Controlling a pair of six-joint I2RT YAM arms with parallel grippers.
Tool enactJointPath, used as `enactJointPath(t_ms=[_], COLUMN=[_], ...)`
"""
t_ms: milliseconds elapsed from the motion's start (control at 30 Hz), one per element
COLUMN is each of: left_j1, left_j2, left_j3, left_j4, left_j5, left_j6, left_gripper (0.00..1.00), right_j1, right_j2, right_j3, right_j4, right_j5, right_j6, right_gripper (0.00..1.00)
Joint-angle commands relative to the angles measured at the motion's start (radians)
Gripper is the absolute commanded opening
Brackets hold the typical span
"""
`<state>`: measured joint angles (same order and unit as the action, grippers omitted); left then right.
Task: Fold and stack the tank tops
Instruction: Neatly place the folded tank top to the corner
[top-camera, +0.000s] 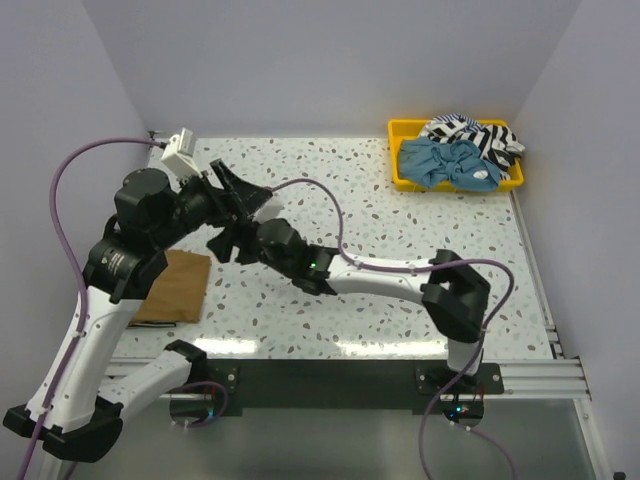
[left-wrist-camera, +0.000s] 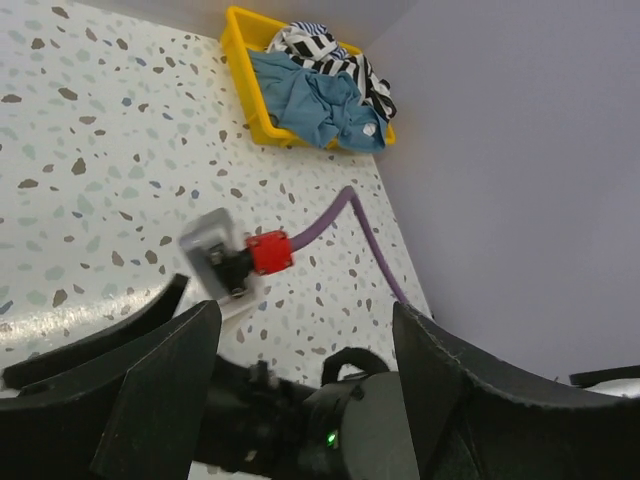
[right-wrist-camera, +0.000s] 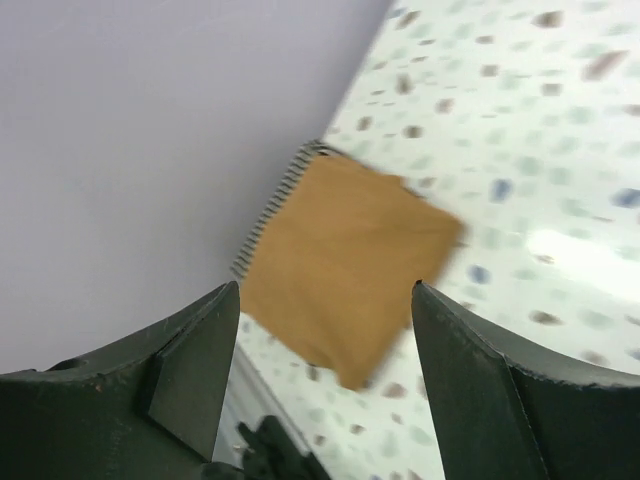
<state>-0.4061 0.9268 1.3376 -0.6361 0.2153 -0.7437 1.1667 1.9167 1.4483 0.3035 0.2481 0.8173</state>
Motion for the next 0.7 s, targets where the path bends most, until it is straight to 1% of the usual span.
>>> enactJointPath(t_ms=[0,33,100,133,167,200,233,367,400,467,533,567,600,633,667], left_j1=[0.006,0.004,0.004,0.001,-0.005,-0.013,-0.04,-0.12,-0.147,-0.158,-0.161,-0.163,-0.165,-0.165,-0.166], left_j2=[0.015,0.02,0.035,0.041,0.05,0.066,0.07,0.133,0.144,0.158,0.165,0.173,0.176,0.182,0.187], left_j3=[-0.034,-0.075,-0.122,-0.168,-0.192,-0.213,-0.254,-0.308,-0.327,-0.36,-0.412,-0.428,-0.44,-0.466,-0.478], left_j4=[0.087,0.098,0.14,0.154,0.17,0.199,0.217,0.254,0.259,0.28,0.309,0.317,0.325,0.329,0.334], left_j5=[-0.019,-0.022,-0.022,-0.024,-0.022,-0.037,-0.056,-0.146,-0.189,-0.209,-0.212,-0.212,-0.244,-0.249,-0.248], left_j6=[0.05,0.055,0.066,0.067,0.07,0.07,0.072,0.078,0.079,0.079,0.078,0.081,0.081,0.084,0.089], left_gripper=[0.75,0.75,0.75,0.75,0.75,0.74,0.74,0.74,0.74,0.75,0.75,0.75,0.75,0.75,0.75], right_j1=[-0.056,-0.071,-0.087,-0.097,-0.122,-0.131,-0.139,-0.153,-0.153,-0.154,-0.156,-0.154,-0.154,-0.154,-0.156], right_j2=[-0.209,-0.249,-0.332,-0.403,-0.444,-0.481,-0.554,-0.708,-0.743,-0.832,-0.881,-0.924,-0.941,-0.956,-0.978], right_j3=[-0.17,-0.251,-0.32,-0.383,-0.413,-0.44,-0.492,-0.591,-0.624,-0.66,-0.704,-0.71,-0.718,-0.718,-0.718], right_j4=[0.013,-0.015,-0.056,-0.078,-0.122,-0.142,-0.165,-0.341,-0.372,-0.444,-0.483,-0.541,-0.572,-0.634,-0.662], right_j5=[0.072,0.083,0.117,0.131,0.131,0.132,0.141,0.232,0.247,0.285,0.304,0.316,0.347,0.362,0.375], right_j6=[-0.007,-0.013,-0.035,-0.038,-0.037,-0.041,-0.044,-0.061,-0.06,-0.047,-0.038,-0.033,-0.021,-0.015,-0.001], right_gripper=[0.73,0.73,0.73,0.74,0.74,0.74,0.74,0.75,0.75,0.76,0.77,0.77,0.77,0.79,0.82])
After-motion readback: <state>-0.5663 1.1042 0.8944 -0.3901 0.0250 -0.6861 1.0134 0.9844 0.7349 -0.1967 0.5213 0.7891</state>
